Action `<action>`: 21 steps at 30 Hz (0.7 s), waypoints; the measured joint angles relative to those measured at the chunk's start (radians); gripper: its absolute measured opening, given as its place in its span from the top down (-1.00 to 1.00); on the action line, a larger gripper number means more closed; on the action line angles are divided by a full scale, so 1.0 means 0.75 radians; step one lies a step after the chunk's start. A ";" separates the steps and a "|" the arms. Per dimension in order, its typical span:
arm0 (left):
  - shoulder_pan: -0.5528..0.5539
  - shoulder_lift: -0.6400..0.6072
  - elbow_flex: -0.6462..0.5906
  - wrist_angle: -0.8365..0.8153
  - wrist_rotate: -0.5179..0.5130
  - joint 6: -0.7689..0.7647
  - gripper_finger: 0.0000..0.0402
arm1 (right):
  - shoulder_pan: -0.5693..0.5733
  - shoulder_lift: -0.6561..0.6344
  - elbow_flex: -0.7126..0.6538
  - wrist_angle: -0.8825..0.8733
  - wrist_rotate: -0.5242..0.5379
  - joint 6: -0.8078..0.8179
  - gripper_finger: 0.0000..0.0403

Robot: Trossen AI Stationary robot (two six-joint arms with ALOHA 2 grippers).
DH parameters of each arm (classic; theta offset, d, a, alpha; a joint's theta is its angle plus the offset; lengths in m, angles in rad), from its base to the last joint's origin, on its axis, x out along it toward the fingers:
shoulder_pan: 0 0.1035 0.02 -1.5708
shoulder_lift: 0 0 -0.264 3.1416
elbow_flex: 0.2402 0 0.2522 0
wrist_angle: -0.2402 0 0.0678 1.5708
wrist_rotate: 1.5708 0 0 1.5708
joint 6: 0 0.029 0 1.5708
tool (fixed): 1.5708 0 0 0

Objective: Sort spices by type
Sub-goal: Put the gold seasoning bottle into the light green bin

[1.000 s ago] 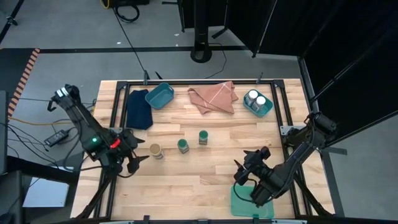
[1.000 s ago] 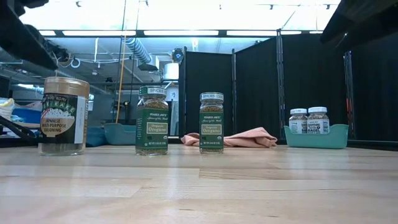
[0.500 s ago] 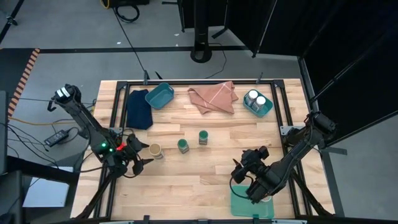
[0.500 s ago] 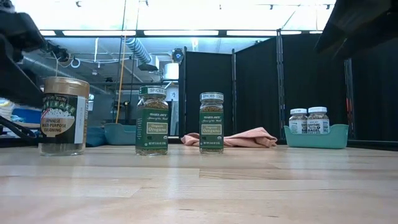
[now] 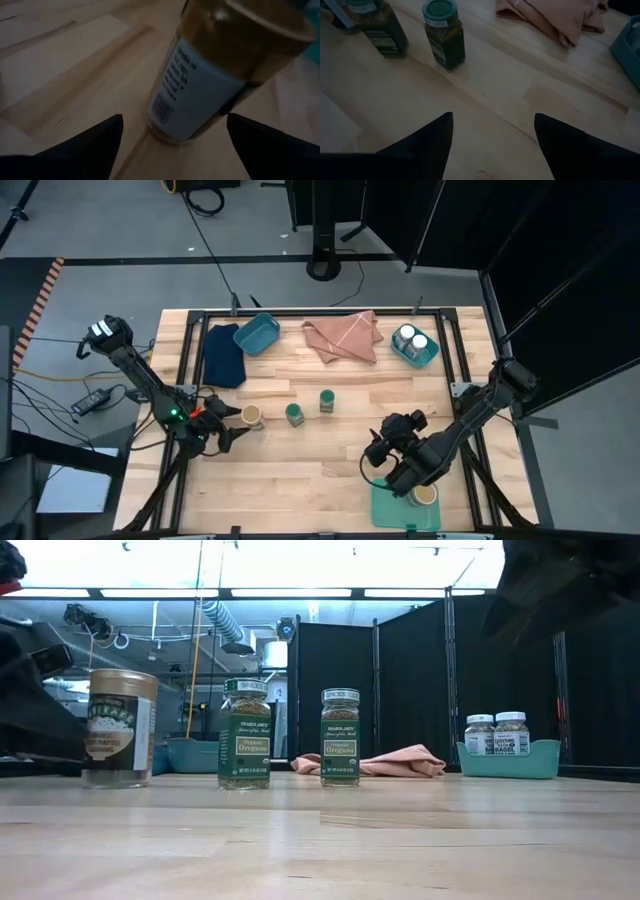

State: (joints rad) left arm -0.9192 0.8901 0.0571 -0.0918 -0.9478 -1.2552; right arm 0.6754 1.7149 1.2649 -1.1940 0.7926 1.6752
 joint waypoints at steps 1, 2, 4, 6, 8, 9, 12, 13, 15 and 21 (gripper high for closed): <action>0.000 0.000 -0.010 0.026 -0.012 0.001 -0.81 | -0.009 0.000 0.000 0.005 -0.009 -0.014 -0.42; 0.000 0.000 -0.017 0.047 -0.029 0.004 -0.81 | -0.019 0.000 0.000 0.011 -0.013 -0.032 -0.42; 0.000 0.001 -0.022 0.059 -0.077 0.033 -0.81 | -0.038 0.000 0.000 0.024 -0.017 -0.065 -0.42; 0.001 0.002 -0.023 0.059 -0.138 0.049 -0.81 | -0.056 0.000 0.000 0.040 -0.018 -0.086 -0.42; 0.001 0.002 -0.023 0.060 -0.178 0.067 -0.81 | -0.072 0.000 0.000 0.058 -0.018 -0.103 -0.42; 0.001 0.002 -0.023 0.060 -0.182 0.069 -0.81 | -0.079 0.000 0.000 0.071 -0.018 -0.111 -0.42; 0.001 0.010 -0.023 0.057 -0.186 0.070 -0.81 | -0.099 0.000 0.000 0.105 -0.016 -0.146 -0.42; 0.001 0.016 -0.023 0.056 -0.189 0.071 -0.81 | -0.106 0.000 0.000 0.119 -0.015 -0.163 -0.42; 0.001 0.030 -0.023 0.062 -0.202 0.072 -0.81 | -0.120 0.000 0.000 0.144 -0.015 -0.205 -0.42; 0.001 0.070 -0.023 0.113 -0.219 0.091 -0.81 | -0.156 0.001 0.000 0.225 -0.011 -0.309 -0.42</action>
State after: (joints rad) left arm -0.9182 0.9424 0.0395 -0.0068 -1.1121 -1.1872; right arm 0.5581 1.7153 1.2648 -1.0250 0.7841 1.4436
